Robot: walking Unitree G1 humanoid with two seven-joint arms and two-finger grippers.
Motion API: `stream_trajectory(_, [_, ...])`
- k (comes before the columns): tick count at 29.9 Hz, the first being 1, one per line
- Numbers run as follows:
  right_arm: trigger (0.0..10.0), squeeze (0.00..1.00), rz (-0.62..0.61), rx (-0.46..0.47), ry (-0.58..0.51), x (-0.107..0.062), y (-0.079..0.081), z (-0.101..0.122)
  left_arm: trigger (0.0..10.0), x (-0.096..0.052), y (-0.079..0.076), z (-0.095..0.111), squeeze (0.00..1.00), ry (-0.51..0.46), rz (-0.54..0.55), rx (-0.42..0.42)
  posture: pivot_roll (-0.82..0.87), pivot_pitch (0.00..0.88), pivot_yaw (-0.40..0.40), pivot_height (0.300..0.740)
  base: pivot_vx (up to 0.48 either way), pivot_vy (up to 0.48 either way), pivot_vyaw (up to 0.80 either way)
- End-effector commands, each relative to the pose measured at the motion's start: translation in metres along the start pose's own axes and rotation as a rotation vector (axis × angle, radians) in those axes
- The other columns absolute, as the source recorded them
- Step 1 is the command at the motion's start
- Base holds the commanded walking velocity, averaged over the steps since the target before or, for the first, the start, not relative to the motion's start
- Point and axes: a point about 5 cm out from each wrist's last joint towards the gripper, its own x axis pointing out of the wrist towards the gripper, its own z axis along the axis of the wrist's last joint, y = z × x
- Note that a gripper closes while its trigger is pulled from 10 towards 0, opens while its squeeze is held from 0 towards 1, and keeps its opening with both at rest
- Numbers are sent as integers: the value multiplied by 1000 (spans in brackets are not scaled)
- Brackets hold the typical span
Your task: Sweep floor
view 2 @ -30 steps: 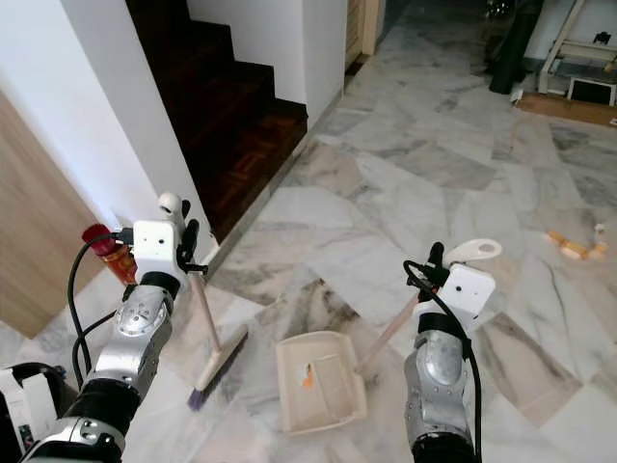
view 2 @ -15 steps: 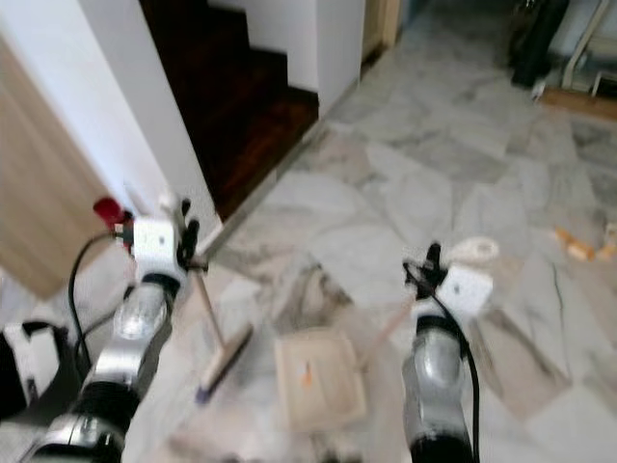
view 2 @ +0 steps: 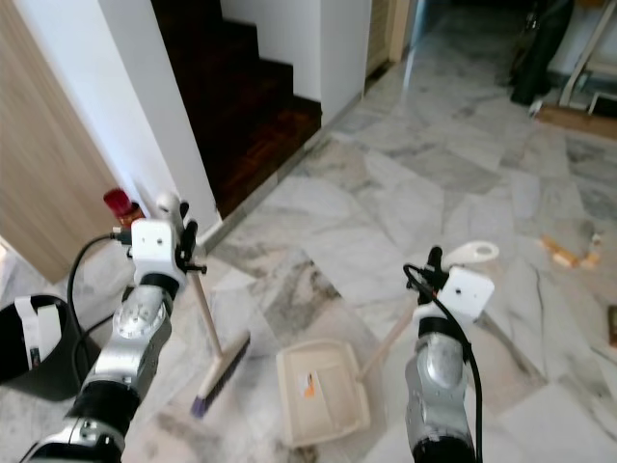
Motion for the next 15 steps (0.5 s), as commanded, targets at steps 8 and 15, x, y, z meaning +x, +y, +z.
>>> stream_trajectory(8, [10000, 0, 23, 28, -29, 4, 8, 7, 10000, 4, 7, 7, 0, -20, 28, -2, -24, 74, 66, 740, 0, 0, 0])
stream_trajectory(15, [10000, 0, 27, 29, -22, 4, 10, 6, 10000, 4, 8, 7, 0, -20, 29, -1, -24, 74, 69, 740, 0, 0, 0])
